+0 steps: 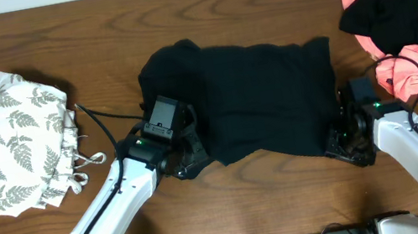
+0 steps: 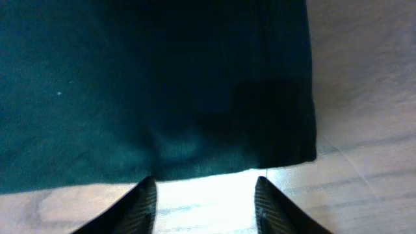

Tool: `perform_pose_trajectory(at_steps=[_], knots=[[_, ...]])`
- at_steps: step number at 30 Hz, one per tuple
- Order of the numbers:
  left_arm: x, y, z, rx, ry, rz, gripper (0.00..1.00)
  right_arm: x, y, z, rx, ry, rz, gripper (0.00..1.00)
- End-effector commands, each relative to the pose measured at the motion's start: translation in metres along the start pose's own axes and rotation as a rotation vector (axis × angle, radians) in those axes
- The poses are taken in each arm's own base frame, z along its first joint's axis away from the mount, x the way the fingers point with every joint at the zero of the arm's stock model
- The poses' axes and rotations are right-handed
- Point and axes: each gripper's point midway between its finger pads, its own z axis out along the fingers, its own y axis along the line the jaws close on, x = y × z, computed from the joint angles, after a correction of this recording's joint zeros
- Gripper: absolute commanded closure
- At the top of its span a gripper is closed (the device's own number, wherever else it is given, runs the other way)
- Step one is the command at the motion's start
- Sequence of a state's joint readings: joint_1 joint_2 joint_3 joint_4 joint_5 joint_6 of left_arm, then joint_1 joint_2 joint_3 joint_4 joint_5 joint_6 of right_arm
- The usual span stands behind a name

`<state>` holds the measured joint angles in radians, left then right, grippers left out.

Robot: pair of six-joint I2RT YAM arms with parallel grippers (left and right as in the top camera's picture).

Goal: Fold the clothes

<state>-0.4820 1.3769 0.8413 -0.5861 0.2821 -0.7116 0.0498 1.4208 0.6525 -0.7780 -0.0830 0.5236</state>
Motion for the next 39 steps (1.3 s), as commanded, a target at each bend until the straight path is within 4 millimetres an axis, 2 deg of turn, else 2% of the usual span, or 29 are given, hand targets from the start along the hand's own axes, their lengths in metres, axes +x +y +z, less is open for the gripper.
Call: perform_pose_trajectory(at_steps=[1,7,12,16,18,21,26,28,31,39], knots=[[0.000,0.001,0.000,-0.005,-0.002,0.036,0.50,0.003,-0.002,0.008,-0.004,0.002,0.076,0.60],[0.000,0.000,0.000,-0.005,-0.002,0.043,0.50,-0.004,0.000,0.014,-0.028,-0.037,0.153,0.71],[0.000,0.000,0.000,-0.005,-0.002,0.044,0.50,-0.020,0.008,0.013,-0.065,-0.106,0.165,0.73],[0.000,0.000,0.000,-0.005,-0.002,0.047,0.50,-0.022,0.009,0.013,-0.070,-0.112,0.196,0.72],[0.000,0.000,0.000,-0.005,-0.003,0.047,0.50,-0.023,0.007,0.013,-0.059,-0.119,0.196,0.80],[0.000,0.000,0.000,-0.005,-0.003,0.059,0.50,-0.025,0.004,0.012,-0.042,-0.131,0.196,0.99],[0.002,0.002,0.000,-0.012,0.005,0.075,0.50,-0.021,0.004,0.009,-0.040,-0.114,0.155,0.99],[0.002,0.003,0.000,-0.013,0.007,0.075,0.50,-0.021,0.005,0.002,-0.035,-0.108,0.119,0.99],[0.004,0.004,0.000,-0.021,0.016,0.072,0.50,-0.025,0.009,-0.018,-0.038,-0.120,0.053,0.99],[0.011,0.008,0.000,-0.031,0.049,0.059,0.50,-0.060,0.037,-0.104,-0.129,-0.293,-0.046,0.99]])
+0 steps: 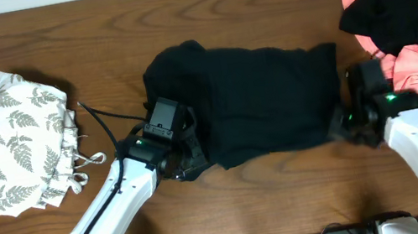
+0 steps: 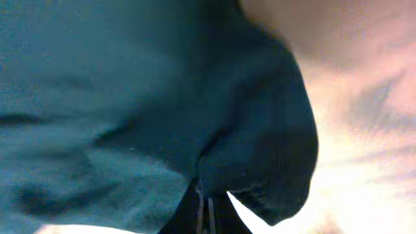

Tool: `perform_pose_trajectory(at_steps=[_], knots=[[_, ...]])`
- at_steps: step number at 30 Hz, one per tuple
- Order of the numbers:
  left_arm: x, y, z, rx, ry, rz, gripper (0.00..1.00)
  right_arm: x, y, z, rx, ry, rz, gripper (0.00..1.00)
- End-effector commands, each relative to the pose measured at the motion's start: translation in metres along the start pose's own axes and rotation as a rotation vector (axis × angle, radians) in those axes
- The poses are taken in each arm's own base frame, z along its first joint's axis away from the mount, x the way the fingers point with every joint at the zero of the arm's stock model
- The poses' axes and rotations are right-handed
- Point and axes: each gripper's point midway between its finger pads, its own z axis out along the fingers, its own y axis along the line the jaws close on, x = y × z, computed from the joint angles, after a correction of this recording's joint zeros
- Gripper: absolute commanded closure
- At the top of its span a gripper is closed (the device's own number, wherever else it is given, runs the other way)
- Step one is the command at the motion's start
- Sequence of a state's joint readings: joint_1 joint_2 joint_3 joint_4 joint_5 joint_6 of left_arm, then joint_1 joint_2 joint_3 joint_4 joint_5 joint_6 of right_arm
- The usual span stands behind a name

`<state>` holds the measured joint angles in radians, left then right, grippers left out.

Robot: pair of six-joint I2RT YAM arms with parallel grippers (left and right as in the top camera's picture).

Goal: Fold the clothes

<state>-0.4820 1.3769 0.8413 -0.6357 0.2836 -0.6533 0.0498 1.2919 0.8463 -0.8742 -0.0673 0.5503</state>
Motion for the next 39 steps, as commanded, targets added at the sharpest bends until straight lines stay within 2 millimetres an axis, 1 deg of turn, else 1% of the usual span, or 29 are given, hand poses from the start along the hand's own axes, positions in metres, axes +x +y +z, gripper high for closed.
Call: perform_pose_trajectory(at_steps=[1,4,8,12,13,14,15,16,17,18,19,23,25,30,34,37,39], knots=[[0.004,-0.002,0.000,0.010,0.019,0.012,0.50,-0.026,0.015,-0.031,-0.047,-0.106,-0.058,0.99],[0.010,-0.009,0.000,0.048,0.052,0.007,0.50,-0.034,0.023,-0.041,-0.071,-0.130,-0.068,0.99],[0.018,-0.017,0.002,0.058,0.065,0.033,0.49,-0.036,0.025,-0.042,-0.080,-0.136,-0.069,0.99],[0.032,-0.029,0.005,0.066,0.085,0.072,0.48,-0.039,0.031,-0.045,-0.109,-0.148,-0.085,0.99],[0.036,-0.032,0.006,0.067,0.091,0.087,0.48,-0.041,0.032,-0.045,-0.112,-0.152,-0.085,0.99],[0.040,-0.032,0.007,0.061,0.095,0.095,0.44,-0.041,0.033,-0.046,-0.116,-0.153,-0.086,0.99],[0.042,-0.029,0.008,0.042,0.093,0.092,0.44,-0.041,0.033,-0.047,-0.118,-0.154,-0.086,0.99],[0.041,-0.022,0.009,0.003,0.078,0.080,0.44,-0.041,0.033,-0.047,-0.117,-0.154,-0.086,0.99],[0.038,-0.014,0.010,-0.038,0.058,0.065,0.43,-0.041,0.033,-0.047,-0.117,-0.153,-0.088,0.99],[0.033,-0.005,0.010,-0.077,0.034,0.046,0.39,-0.041,0.034,-0.047,-0.122,-0.150,-0.094,0.99],[0.030,-0.001,0.010,-0.089,0.024,0.036,0.38,-0.040,0.035,-0.047,-0.127,-0.148,-0.100,0.99],[0.021,0.001,0.011,-0.081,-0.003,-0.016,0.34,-0.040,0.035,-0.047,-0.129,-0.148,-0.102,0.99],[0.016,0.008,0.013,-0.091,-0.025,-0.078,0.31,-0.040,0.035,-0.047,-0.129,-0.148,-0.102,0.99],[0.022,0.020,0.026,-0.062,0.004,-0.167,0.29,-0.040,0.035,-0.047,-0.128,-0.147,-0.102,0.99],[0.019,0.030,0.026,-0.069,0.005,-0.266,0.29,-0.040,0.035,-0.047,-0.128,-0.147,-0.101,0.99],[0.014,0.032,0.026,-0.050,-0.003,-0.308,0.29,-0.040,0.035,-0.047,-0.128,-0.147,-0.101,0.99],[0.009,0.029,0.028,-0.023,-0.014,-0.318,0.25,-0.040,0.035,-0.047,-0.128,-0.147,-0.102,0.99]])
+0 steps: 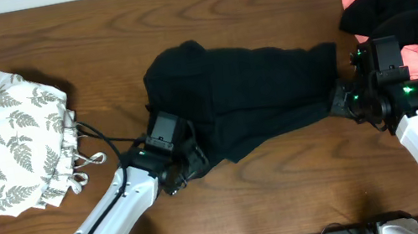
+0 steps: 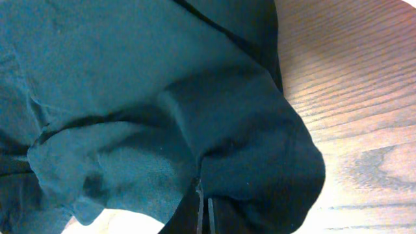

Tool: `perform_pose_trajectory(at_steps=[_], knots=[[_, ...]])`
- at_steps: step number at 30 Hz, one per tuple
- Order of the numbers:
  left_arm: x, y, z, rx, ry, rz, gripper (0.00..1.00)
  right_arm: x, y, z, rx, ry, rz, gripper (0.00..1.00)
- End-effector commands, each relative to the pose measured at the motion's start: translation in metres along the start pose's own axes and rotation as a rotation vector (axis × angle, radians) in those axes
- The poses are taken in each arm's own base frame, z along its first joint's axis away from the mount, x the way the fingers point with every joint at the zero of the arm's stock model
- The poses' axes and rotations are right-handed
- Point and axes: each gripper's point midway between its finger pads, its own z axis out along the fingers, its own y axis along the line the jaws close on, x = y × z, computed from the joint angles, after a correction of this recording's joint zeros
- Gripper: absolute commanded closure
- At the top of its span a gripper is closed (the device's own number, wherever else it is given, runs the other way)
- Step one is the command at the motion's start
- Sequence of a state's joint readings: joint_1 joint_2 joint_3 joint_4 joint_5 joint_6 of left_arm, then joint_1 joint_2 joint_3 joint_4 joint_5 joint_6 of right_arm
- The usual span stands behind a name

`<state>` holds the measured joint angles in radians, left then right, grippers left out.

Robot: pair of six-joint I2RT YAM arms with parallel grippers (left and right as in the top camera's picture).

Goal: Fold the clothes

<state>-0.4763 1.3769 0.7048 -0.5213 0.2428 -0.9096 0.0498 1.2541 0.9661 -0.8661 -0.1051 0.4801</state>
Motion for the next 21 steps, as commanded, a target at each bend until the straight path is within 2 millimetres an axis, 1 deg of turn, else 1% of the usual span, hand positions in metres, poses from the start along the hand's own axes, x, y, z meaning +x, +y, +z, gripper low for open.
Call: perform_pose_trajectory(at_steps=[1,3,7,15,17,21], knots=[[-0.002,-0.003,0.003,0.040,0.010,-0.054,0.25,-0.007,0.004,-0.006,-0.014,-0.022,-0.017,0.99],[0.002,-0.002,0.008,0.054,0.031,-0.083,0.25,-0.008,0.004,-0.006,-0.014,-0.022,-0.017,0.99],[0.016,0.006,0.019,0.036,0.104,-0.142,0.25,-0.007,0.004,-0.006,-0.014,-0.022,-0.018,0.99],[0.022,0.007,0.019,0.035,0.135,-0.154,0.24,-0.008,0.004,-0.006,-0.014,-0.022,-0.022,0.99],[0.020,0.007,0.019,0.032,0.125,-0.153,0.24,-0.008,0.004,-0.006,-0.014,-0.022,-0.023,0.99],[0.007,0.003,0.020,0.047,0.063,-0.141,0.24,-0.008,0.004,-0.006,-0.014,-0.022,-0.025,0.99]])
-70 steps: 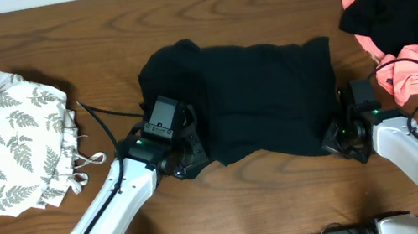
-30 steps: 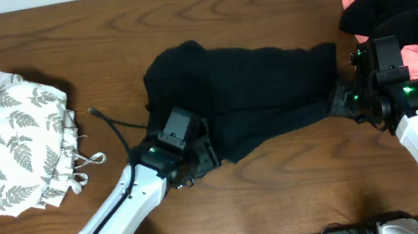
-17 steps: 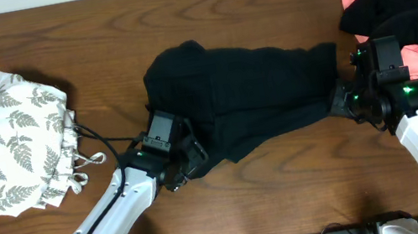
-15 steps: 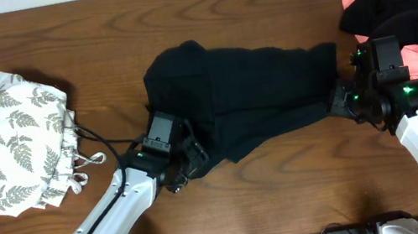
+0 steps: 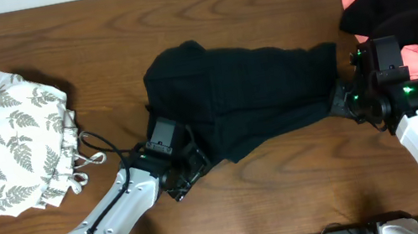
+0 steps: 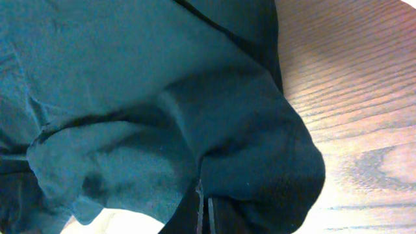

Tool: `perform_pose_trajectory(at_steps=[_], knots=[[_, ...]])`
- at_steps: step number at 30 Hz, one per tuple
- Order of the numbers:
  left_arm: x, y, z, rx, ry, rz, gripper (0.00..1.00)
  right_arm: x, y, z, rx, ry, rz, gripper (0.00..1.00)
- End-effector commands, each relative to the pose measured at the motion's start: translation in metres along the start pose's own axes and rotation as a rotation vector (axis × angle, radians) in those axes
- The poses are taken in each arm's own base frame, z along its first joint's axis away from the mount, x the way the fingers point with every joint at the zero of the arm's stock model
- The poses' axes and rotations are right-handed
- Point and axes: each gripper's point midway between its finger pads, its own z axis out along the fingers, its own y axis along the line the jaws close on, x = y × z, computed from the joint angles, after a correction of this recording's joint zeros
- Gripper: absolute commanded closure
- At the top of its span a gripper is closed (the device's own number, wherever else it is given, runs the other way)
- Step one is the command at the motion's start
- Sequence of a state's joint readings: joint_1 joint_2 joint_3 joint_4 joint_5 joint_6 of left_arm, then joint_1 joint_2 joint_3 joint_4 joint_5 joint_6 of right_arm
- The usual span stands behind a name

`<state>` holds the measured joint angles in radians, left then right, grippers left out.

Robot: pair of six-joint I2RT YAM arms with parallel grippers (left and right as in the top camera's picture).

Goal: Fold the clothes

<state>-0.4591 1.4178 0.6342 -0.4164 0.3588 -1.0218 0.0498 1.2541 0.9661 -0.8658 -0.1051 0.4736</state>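
A black garment (image 5: 248, 93) lies in the middle of the wooden table, its front right part pulled up and bunched. My right gripper (image 5: 341, 102) is shut on that right corner; in the right wrist view its jaws (image 6: 203, 213) are pressed together with black fabric (image 6: 143, 97) draped over and around them. My left gripper (image 5: 188, 171) sits low at the garment's front left corner. Its fingers are dark against the cloth, so their state is hidden.
A folded white garment with a grey leaf print (image 5: 17, 140) lies at the left. A pile of coral and black clothes (image 5: 403, 8) fills the back right corner, just behind my right arm. Bare wood (image 5: 290, 197) shows along the front.
My left gripper has shifted slightly toward the front edge at the garment's left corner. The right gripper and the cloth it holds look the same.
At first the garment lay flat and my right gripper stood open at its front right corner. Then the gripper was shut on that corner. Later it held the corner raised and farther back, with the garment's front edge drawn up, as it is now.
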Motion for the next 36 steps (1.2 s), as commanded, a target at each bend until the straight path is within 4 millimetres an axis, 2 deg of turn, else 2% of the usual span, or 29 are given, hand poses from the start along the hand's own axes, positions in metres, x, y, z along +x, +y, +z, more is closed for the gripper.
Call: perform_pose_trajectory(at_steps=[1,4,8,10,11,14,15,21,27,31,36], knots=[[-0.008,0.000,0.001,-0.003,-0.036,-0.010,0.27,-0.008,0.004,-0.006,-0.014,-0.022,-0.018,0.99],[-0.011,0.000,0.001,-0.008,-0.050,-0.009,0.39,-0.008,0.004,-0.006,-0.014,-0.022,-0.018,0.99],[-0.012,0.004,0.005,-0.026,-0.047,-0.015,0.44,-0.008,0.004,-0.006,-0.014,-0.023,-0.018,0.99],[-0.011,0.005,0.008,-0.029,-0.036,-0.020,0.51,-0.008,0.004,-0.006,-0.014,-0.023,-0.018,0.99],[-0.010,0.004,0.009,-0.024,-0.030,-0.019,0.57,-0.008,0.004,-0.006,-0.014,-0.023,-0.018,0.99],[-0.011,0.001,0.008,-0.012,-0.033,-0.012,0.88,-0.007,0.004,-0.006,-0.014,-0.022,-0.019,0.99],[-0.011,0.000,0.007,-0.007,-0.035,-0.007,0.94,-0.008,0.004,-0.006,-0.013,-0.023,-0.020,0.99],[-0.010,-0.013,-0.013,0.056,-0.070,0.091,0.94,-0.008,0.003,-0.006,-0.006,-0.026,-0.053,0.99],[-0.008,-0.030,-0.058,0.169,-0.164,0.157,0.94,-0.006,-0.008,-0.006,0.053,-0.023,-0.085,0.99],[-0.006,-0.034,-0.089,0.231,-0.245,0.184,0.94,-0.003,-0.016,-0.006,0.094,-0.010,-0.113,0.99],[-0.006,-0.033,-0.116,0.278,-0.334,0.198,0.94,0.005,-0.028,-0.008,0.154,0.021,-0.128,0.99]])
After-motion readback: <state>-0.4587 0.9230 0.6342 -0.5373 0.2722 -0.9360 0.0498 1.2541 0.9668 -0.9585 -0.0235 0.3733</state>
